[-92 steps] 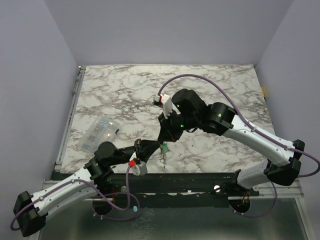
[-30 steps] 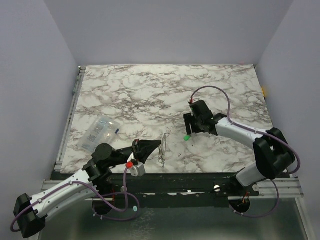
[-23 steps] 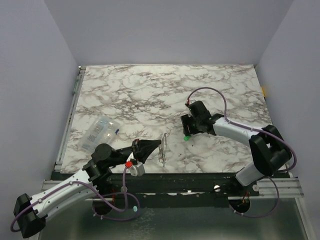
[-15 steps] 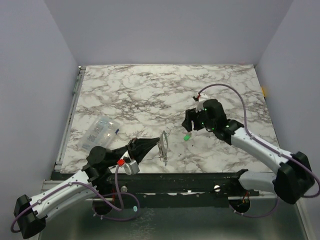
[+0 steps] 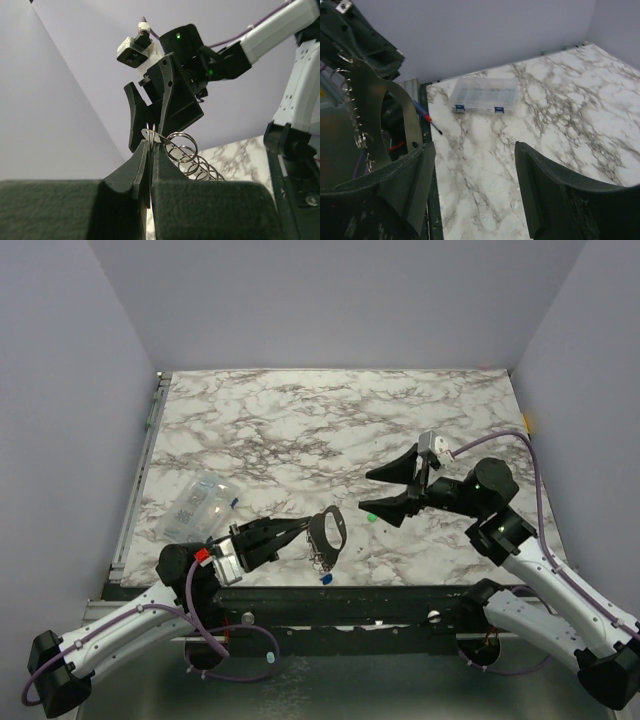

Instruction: Put the keys on the keyring

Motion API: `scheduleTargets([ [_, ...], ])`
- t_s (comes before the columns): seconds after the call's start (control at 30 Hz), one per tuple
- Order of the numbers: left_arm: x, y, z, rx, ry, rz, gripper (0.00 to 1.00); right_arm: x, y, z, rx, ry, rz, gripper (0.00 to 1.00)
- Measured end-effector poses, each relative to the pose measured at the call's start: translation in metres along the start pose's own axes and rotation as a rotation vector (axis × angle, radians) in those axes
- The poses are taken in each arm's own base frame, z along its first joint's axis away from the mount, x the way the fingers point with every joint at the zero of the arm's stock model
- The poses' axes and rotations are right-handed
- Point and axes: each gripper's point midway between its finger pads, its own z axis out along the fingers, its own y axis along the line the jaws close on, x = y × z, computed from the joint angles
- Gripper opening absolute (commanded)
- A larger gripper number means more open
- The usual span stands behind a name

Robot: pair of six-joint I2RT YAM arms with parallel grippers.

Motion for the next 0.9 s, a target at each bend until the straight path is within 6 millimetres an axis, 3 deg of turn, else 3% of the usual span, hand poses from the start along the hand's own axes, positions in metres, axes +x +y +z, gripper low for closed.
scheduleTargets([
  [0.2, -0.025, -0.007, 0.003, 0.031, -0.097, -0.092, 0.0, -0.035, 0.035, 0.004, -0.216, -0.022, -0.052, 0.82],
  [0.43, -0.032, -0.013, 0.005, 0.061, -0.134, -0.16, 0.0, -0.057, 0.071, 0.007, -0.416, -0.013, -0.07, 0.78],
  [0.7, -0.019, -0.017, 0.008, 0.065, -0.112, -0.218, 0.0, -0.043, 0.115, 0.028, -0.562, 0.057, -0.038, 0.61],
  [0.9, -0.015, -0.017, 0.007, 0.059, -0.107, -0.227, 0.0, -0.021, 0.121, 0.043, -0.55, 0.127, -0.005, 0.49],
])
